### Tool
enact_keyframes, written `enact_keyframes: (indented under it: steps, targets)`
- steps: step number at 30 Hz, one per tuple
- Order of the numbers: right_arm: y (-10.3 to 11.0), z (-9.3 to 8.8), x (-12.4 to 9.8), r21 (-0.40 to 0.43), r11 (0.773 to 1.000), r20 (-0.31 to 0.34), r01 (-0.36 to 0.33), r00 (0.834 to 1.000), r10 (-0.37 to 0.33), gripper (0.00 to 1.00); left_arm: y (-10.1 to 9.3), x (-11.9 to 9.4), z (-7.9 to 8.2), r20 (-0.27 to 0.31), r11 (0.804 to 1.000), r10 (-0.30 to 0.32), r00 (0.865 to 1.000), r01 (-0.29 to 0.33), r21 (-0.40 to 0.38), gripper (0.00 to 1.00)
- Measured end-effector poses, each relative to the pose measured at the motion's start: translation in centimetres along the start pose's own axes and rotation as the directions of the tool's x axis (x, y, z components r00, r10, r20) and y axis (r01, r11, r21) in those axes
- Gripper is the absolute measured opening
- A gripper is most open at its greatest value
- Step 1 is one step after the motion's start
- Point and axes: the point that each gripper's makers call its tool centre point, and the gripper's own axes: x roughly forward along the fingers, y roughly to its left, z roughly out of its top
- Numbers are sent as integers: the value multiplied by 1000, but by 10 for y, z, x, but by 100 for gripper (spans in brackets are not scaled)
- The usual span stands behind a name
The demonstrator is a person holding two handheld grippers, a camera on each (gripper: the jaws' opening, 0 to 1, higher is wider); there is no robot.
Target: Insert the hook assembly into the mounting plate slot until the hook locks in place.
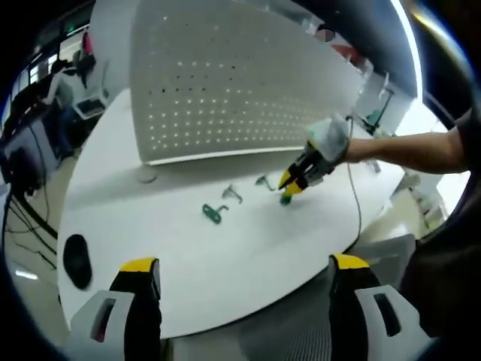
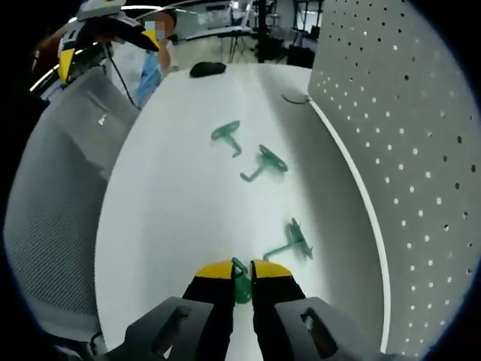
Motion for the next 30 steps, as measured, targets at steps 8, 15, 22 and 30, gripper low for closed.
enact_keyframes:
  steps: [8,15,22,30]
  targets:
    - [7,3,1,18,1000,2,-24,1000,24,2,0,0,0,0,1000,4,1000,-4,1,94]
    - [12,3,0,49,998,-25,-28,999,30,1,-2,1,1,1,1000,0,1000,0,2,94]
    - [15,4,0,144,990,-23,-14,1000,17,0,-1,-1,2,9,1000,2,1000,-2,1,94]
    - [8,8,-6,247,968,12,37,999,-42,0,-1,-3,5,20,1000,3,1000,-3,2,94]
